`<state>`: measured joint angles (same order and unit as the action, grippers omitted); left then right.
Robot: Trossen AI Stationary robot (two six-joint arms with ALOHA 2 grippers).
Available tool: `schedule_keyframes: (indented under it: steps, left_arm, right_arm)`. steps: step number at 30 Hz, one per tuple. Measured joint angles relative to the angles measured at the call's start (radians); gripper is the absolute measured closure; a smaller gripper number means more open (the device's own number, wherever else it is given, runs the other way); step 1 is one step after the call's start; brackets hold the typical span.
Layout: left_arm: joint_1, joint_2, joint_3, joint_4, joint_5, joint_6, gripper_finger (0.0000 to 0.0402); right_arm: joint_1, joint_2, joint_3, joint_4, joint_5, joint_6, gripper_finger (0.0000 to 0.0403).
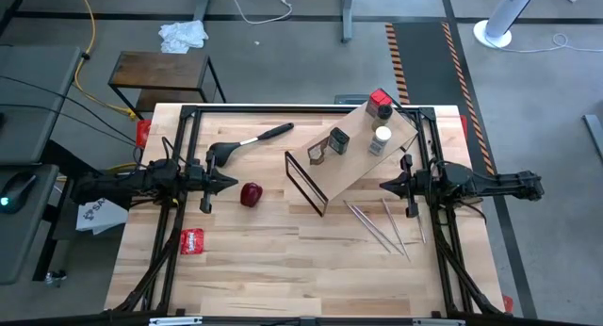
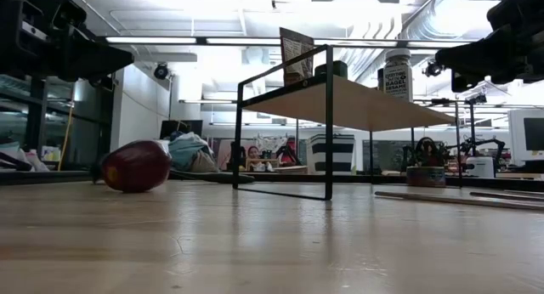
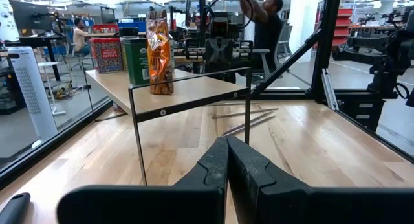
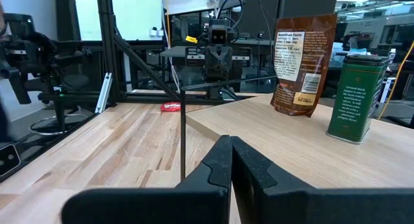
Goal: Shelf spices
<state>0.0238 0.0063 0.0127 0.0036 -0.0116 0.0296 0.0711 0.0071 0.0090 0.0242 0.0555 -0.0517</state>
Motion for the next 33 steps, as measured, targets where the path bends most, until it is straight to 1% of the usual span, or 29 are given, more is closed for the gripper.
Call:
schedule_keyframes:
  steps: [30,33]
  left_arm:
    - [0.000,0.000,0.000,0.000,0.000,0.000,0.0398]
    - [0.000,0.000,0.000,0.000,0.000,0.000,0.0398]
  right_arm:
    - [0.000,0.000,0.000,0.004,0.000,0.000,0.0403]
    - [0.000,0.000,0.000,0.022,-0.002,0.031,0.0403]
